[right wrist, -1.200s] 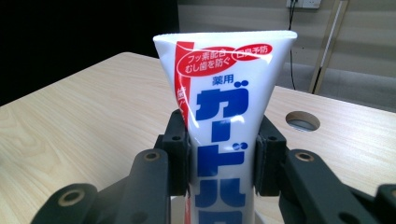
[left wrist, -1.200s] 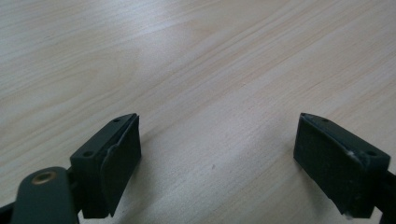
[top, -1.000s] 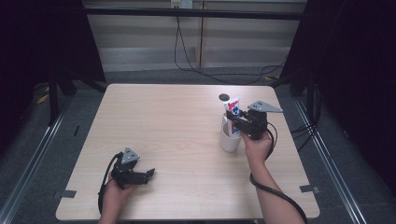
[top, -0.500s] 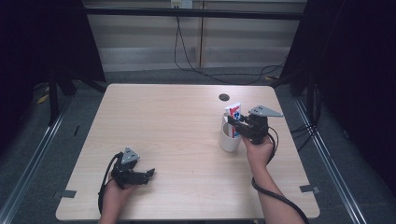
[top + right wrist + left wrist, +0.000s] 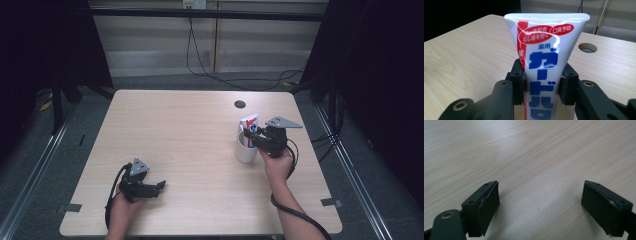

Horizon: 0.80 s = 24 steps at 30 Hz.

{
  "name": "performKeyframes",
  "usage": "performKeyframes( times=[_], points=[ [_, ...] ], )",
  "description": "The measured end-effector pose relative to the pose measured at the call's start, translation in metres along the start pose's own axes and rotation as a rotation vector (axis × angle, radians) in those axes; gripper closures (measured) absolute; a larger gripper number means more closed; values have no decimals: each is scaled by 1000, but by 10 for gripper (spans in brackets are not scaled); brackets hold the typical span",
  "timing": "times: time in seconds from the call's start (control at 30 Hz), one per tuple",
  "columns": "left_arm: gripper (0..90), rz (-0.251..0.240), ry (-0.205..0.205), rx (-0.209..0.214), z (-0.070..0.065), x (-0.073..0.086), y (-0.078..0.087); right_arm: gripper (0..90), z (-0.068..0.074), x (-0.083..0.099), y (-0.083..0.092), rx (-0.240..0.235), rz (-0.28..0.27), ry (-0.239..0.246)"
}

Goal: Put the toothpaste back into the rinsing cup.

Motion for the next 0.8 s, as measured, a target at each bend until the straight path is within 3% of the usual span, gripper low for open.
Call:
performKeyframes(
  times=[0.8],
  points=[
    [148, 0, 0, 0, 0, 0, 0, 584, 1, 11, 3, 0, 24, -11]
  ],
)
Point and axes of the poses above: each handheld gripper's, and its own axes: y roughly backward along the jaws, x roughly out of its underside, z roughly to its left, the point moved 7 cm from there along -y, roughly forward along the jaws, and after that the axes turned 1 degree about -y, right-handed, at the moved point
